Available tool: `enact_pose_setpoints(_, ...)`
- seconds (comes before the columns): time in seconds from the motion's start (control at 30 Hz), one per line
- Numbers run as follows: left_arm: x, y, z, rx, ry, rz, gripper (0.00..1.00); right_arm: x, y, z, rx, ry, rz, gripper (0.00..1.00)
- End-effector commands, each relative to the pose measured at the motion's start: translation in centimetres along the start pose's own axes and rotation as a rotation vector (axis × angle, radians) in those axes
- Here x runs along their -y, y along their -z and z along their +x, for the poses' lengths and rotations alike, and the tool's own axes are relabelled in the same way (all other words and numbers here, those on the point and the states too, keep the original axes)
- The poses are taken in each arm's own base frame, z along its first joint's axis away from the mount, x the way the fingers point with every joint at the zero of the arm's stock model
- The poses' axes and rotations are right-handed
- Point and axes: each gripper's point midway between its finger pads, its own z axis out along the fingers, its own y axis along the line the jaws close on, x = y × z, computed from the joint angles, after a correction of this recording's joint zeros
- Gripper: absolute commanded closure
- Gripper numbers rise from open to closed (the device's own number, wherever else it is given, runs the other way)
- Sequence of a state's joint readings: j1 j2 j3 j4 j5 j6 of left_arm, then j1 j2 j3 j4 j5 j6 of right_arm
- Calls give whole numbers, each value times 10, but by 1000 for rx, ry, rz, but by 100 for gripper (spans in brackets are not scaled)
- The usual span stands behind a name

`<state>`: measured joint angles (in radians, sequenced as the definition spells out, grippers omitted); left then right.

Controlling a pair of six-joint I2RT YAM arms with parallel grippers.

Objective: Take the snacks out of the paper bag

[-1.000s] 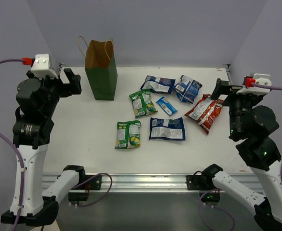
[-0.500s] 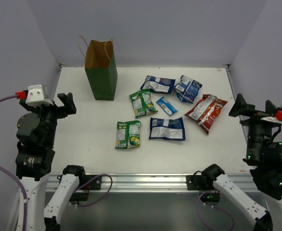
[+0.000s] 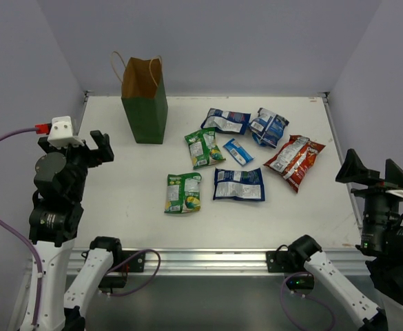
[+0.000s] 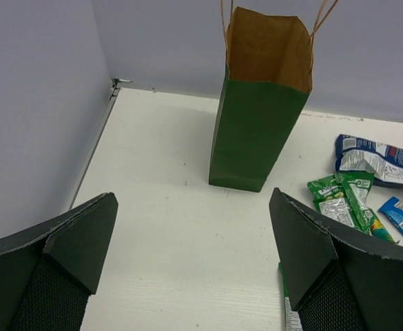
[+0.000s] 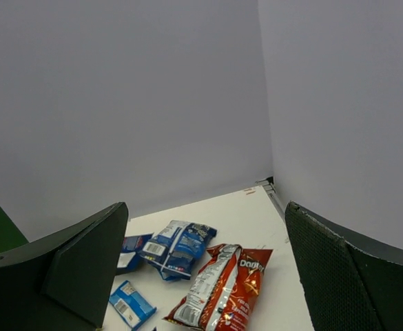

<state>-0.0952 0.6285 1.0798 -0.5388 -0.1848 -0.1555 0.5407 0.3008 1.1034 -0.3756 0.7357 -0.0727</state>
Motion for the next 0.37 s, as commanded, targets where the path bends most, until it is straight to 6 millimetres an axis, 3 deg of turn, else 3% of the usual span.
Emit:
enact_pose_setpoints(0.0, 7, -5, -5, 23, 7, 31, 0, -3, 7, 5, -20, -28, -38, 1)
enact_pose_setpoints(0.33, 16, -12, 16, -43, 4, 74, 0, -31, 9, 31, -133, -110, -140, 1)
